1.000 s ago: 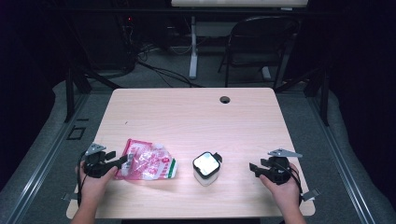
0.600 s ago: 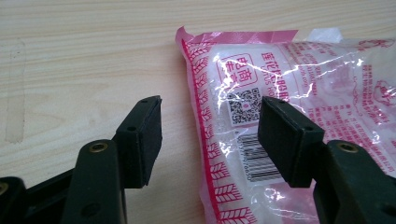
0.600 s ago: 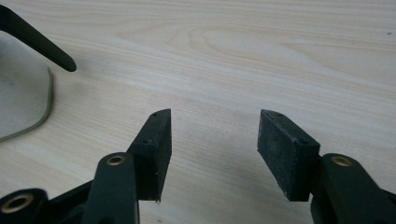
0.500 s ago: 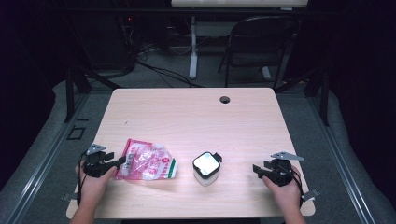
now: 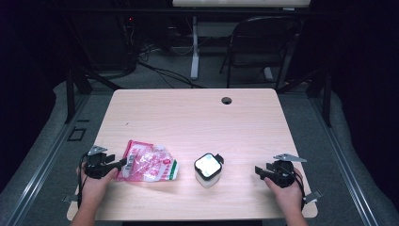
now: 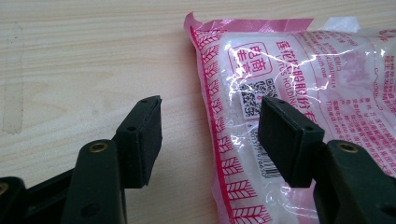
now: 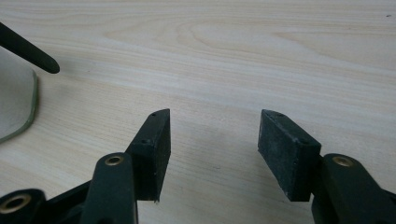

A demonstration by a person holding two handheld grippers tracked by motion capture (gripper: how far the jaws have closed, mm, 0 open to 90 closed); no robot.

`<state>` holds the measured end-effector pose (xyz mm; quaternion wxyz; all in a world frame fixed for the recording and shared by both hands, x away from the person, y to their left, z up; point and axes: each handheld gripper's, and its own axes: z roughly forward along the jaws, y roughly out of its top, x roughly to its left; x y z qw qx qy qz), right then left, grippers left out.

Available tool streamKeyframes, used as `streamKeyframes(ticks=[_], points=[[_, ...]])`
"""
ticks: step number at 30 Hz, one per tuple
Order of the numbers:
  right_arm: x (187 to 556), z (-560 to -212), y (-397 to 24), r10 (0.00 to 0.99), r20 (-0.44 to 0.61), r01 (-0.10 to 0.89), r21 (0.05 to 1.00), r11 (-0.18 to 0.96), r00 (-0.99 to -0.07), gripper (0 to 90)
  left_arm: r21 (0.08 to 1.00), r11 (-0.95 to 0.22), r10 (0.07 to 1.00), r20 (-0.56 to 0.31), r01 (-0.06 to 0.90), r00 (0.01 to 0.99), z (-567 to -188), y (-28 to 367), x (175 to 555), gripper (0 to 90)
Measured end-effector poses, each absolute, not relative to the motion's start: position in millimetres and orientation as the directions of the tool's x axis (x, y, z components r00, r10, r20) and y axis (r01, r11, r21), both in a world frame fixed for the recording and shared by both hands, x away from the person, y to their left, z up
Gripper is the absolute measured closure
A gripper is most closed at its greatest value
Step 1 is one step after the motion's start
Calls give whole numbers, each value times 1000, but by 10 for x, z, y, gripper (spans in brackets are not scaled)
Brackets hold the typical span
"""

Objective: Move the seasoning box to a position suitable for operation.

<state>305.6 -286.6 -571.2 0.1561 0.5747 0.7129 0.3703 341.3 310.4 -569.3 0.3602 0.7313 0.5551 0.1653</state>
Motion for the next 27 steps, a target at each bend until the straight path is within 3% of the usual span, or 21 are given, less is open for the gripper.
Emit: streamKeyframes(ticks=[27], points=[[3054,-5737,-2762,928,148,698,701,145,-342,426,709,-143,931,-140,691,337,-5704,3079,3443,398]])
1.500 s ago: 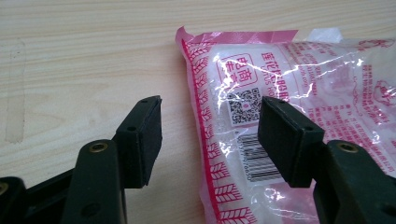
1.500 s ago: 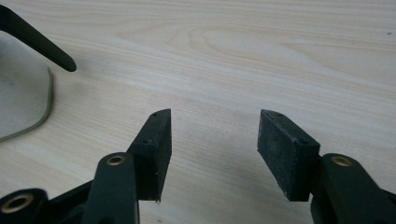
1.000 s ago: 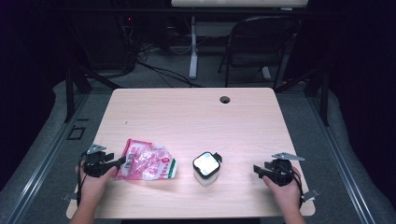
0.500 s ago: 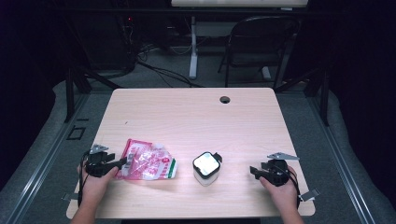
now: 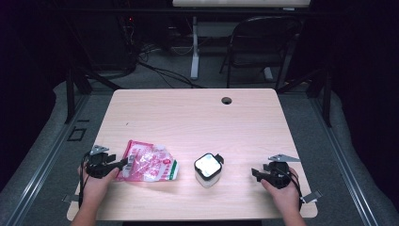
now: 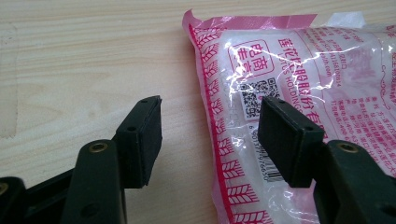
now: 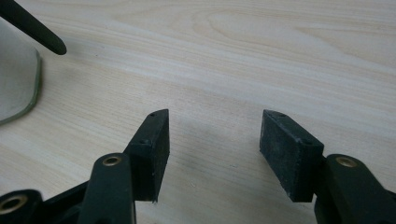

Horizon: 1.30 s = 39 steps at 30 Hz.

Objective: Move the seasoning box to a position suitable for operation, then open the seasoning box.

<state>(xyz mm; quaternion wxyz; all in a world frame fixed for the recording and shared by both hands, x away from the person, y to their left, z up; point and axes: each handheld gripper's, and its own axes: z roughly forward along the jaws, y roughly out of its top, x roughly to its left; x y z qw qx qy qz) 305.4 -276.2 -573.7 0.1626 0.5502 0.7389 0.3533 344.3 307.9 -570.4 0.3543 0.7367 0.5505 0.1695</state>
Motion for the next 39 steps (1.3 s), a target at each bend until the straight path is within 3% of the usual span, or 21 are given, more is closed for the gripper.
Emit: streamKeyframes(ticks=[11,21,39], points=[[3036,-5622,-2797,935,-47,597,758,263,-352,443,742,-98,932,-165,663,322,-5659,3191,3420,414],[3092,-5661,-2777,928,46,633,744,215,-369,485,743,-118,935,-141,659,326,-5662,3210,3375,424],[3122,-5664,-2805,932,49,642,738,208,-358,453,766,-108,952,-104,633,289,-5684,3322,3360,418]])
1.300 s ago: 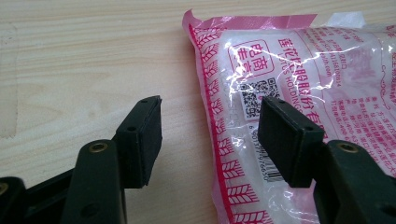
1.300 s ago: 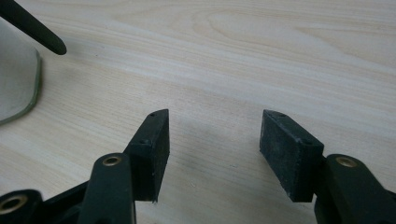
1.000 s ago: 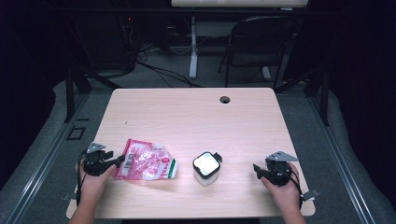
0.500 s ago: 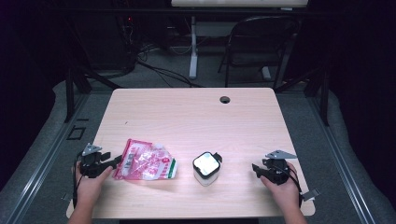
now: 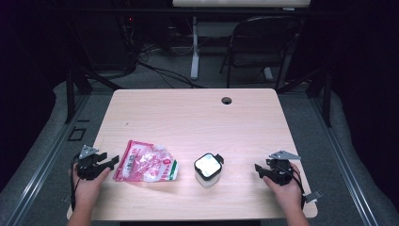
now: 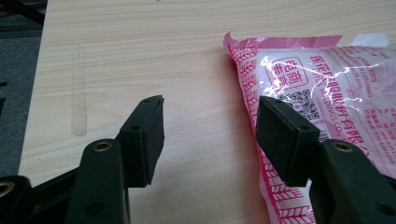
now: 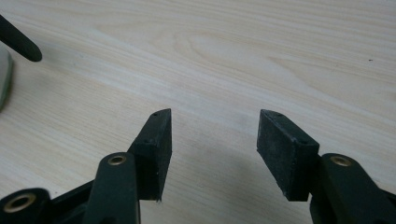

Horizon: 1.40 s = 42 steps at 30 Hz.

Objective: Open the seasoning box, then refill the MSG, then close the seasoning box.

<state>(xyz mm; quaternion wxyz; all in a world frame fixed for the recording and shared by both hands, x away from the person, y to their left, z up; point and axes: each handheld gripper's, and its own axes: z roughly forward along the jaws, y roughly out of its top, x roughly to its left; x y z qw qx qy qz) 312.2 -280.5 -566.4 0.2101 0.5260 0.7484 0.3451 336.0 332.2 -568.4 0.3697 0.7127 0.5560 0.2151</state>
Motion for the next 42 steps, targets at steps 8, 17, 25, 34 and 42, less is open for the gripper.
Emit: streamKeyframes(ticks=[8,17,25,34,42], points=[[3105,-5679,-2709,920,67,642,736,216,-386,441,777,-72,949,-139,625,282,-5702,3350,3375,416],[3080,-5663,-2454,874,191,647,744,168,-446,493,787,-91,927,-158,610,341,-5671,3184,3374,419],[3058,-5688,-2247,845,143,629,734,258,-515,504,780,-162,904,-129,604,409,-5666,2950,3352,429],[3053,-5693,-2241,843,153,634,730,255,-515,493,775,-223,886,-92,591,455,-5667,2800,3340,432],[3041,-5702,-2259,843,160,639,727,252,-514,480,779,-209,893,-95,592,439,-5659,2841,3345,429]])
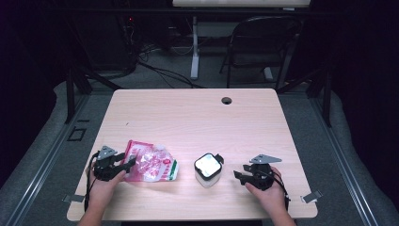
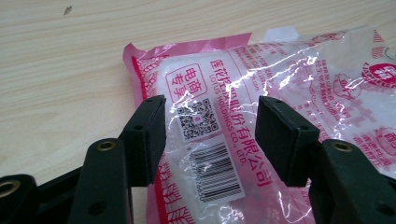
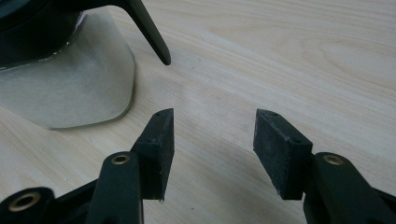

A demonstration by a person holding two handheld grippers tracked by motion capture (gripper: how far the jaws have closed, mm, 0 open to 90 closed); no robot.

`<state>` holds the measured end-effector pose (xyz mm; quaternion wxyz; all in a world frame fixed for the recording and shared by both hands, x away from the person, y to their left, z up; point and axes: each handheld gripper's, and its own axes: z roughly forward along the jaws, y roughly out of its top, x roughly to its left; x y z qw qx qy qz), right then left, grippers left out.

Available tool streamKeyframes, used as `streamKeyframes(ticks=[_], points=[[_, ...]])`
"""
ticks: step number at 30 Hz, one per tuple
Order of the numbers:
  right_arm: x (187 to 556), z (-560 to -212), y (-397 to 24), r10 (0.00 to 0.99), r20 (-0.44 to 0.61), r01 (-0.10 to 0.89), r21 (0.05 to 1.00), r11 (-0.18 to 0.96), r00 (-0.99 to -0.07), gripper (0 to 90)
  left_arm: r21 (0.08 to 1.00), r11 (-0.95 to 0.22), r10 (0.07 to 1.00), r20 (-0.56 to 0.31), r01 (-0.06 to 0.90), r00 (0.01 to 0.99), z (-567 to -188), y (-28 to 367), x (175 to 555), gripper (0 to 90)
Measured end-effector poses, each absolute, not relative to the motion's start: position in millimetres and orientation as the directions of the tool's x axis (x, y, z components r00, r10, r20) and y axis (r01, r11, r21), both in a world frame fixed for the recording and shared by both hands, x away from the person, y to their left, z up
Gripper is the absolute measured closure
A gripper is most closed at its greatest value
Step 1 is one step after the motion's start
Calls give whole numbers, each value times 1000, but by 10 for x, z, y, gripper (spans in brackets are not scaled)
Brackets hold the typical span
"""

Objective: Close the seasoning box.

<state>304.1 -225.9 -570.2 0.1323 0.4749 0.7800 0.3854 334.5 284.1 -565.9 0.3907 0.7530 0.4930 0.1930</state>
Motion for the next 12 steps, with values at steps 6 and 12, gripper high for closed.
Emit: streamKeyframes(ticks=[6,12], points=[[3032,-5689,-2306,843,170,635,736,236,-510,472,803,-160,918,-93,574,386,-5641,3014,3332,434],[3041,-5651,-2454,861,169,615,764,193,-480,448,829,49,945,-219,557,243,-5624,3483,3290,434]])
